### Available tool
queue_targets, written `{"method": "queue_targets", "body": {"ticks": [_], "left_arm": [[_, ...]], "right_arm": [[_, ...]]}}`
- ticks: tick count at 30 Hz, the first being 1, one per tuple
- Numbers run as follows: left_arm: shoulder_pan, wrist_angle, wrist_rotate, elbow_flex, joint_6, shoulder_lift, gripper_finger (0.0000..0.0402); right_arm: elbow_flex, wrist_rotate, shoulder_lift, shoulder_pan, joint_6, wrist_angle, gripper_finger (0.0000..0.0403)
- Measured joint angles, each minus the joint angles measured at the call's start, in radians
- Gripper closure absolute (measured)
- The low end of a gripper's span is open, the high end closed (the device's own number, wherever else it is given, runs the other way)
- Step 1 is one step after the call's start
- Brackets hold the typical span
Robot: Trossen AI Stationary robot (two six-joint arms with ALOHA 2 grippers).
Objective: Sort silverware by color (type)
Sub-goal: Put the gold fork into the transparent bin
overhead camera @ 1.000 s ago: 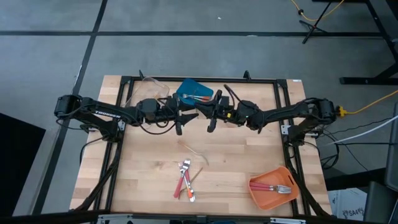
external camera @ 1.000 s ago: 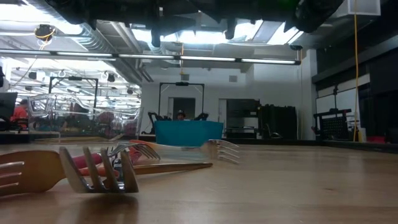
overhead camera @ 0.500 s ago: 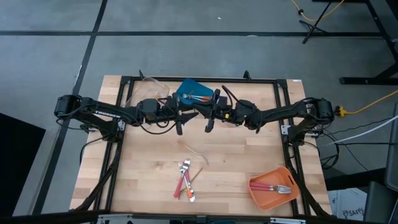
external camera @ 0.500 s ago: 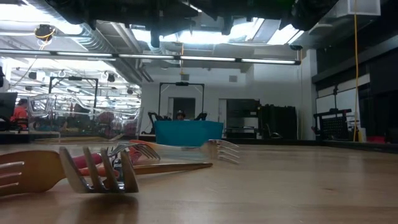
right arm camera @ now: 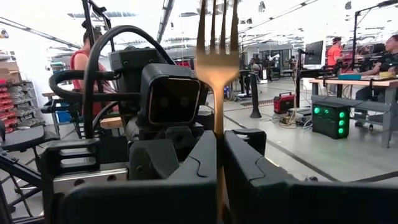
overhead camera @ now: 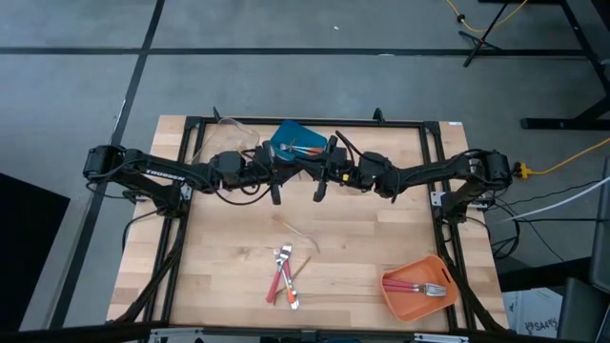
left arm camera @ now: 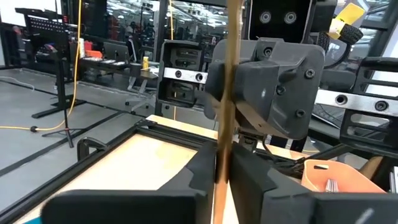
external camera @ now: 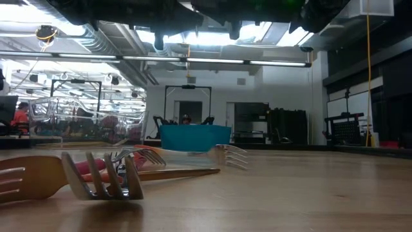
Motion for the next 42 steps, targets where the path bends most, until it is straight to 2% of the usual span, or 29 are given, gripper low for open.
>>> {"method": "queue_targets", "body": {"ticks": [4,15,26,31,35,42], "left_arm": [[0.0,0.0,-0.012,0.0,0.0,0.0,0.0385],[0.0,-0.002,-0.019,0.0,0.0,0.0,0.0386],[0.0,0.002,-0.033,0.0,-0.001,0.0,0.0386],[0.0,0.002,-0.069,0.0,-0.01,-0.001,0.0386],[0.006,-0.015,-0.073,0.0,-0.012,-0.016,0.0386],[0.085,-0.24,-0.071,0.0,-0.048,-0.121,0.0386]], "right_arm": [[0.0,0.002,0.0,0.0,0.0,-0.002,0.0402],[0.0,0.001,0.0,0.0,0.001,-0.006,0.04],[0.0,-0.006,0.0,0.001,0.001,-0.014,0.0314],[0.0,0.004,-0.044,0.001,-0.088,-0.146,0.0298],[0.0,0.071,-0.106,0.002,-0.182,-0.295,0.0297],[0.0,0.139,-0.189,0.001,-0.188,-0.541,0.0297]]}}
